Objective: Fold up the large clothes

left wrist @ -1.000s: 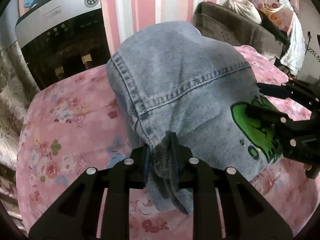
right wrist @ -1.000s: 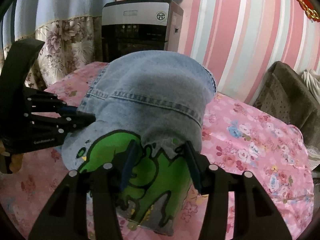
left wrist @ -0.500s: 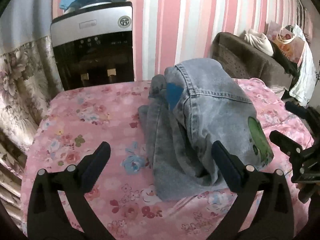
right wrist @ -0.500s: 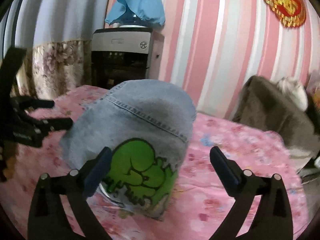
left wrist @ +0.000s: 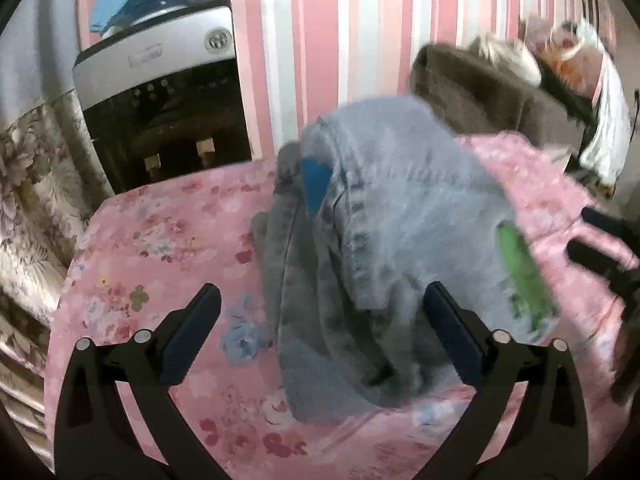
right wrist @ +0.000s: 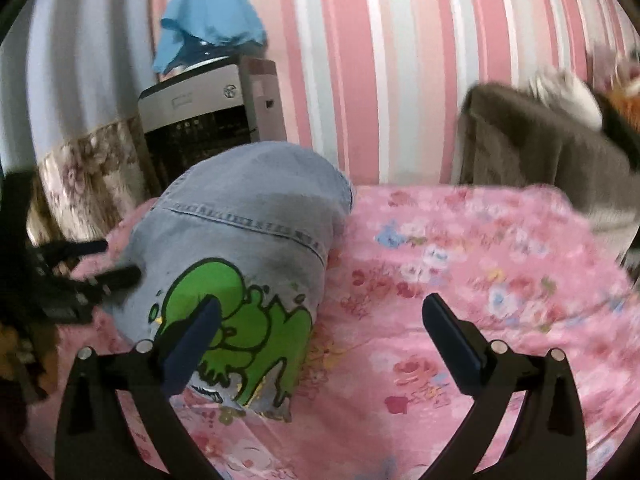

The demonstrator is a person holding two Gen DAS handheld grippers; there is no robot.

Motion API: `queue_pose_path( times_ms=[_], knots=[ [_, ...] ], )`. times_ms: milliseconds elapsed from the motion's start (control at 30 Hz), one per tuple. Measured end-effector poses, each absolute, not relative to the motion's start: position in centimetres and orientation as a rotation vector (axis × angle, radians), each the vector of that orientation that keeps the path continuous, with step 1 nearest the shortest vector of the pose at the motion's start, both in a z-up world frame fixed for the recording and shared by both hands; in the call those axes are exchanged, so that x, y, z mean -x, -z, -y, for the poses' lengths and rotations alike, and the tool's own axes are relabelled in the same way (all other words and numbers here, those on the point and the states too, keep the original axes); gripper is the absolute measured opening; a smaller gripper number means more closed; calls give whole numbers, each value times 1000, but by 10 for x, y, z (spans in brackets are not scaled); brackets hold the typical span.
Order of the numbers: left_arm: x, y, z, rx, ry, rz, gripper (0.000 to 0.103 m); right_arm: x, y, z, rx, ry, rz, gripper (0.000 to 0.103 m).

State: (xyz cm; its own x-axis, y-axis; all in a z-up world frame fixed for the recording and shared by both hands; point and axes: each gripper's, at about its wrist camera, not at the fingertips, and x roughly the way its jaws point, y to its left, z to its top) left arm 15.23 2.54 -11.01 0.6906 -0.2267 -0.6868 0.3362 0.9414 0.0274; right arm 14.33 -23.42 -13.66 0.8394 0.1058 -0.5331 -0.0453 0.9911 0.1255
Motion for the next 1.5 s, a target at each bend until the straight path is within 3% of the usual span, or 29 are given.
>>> queue_pose_path(
  times_ms=[700, 800, 867, 967, 1033, 1100, 1200, 1267, 1500],
  knots=[
    [-190, 178, -63, 184, 568, -950, 100, -172, 189, 229, -346, -256, -736, 98],
    [-193, 178, -56, 148, 576, -949, 100, -188, 189, 202, -257, -316, -762, 98],
    [-191, 176, -57, 131, 589, -941, 93, -187, 186, 193, -213, -300, -739, 97],
    [-185, 170, -53, 101, 613, -926, 82, -186, 185, 196, -194, -332, -737, 86],
    [-182, 164, -45, 51, 607, -914, 75, -182, 180, 195, -147, -339, -725, 69],
    [-178, 157, -38, -4, 595, -898, 69, -179, 173, 188, -65, -343, -706, 61],
    [-169, 148, -29, -88, 564, -869, 61, -174, 169, 180, 39, -359, -676, 57],
    [-159, 142, -23, -137, 540, -828, 49, -169, 164, 174, 111, -369, -637, 54],
    [-121, 118, -6, -140, 473, -778, 42, -135, 133, 184, 165, -402, -490, 50]
  ],
)
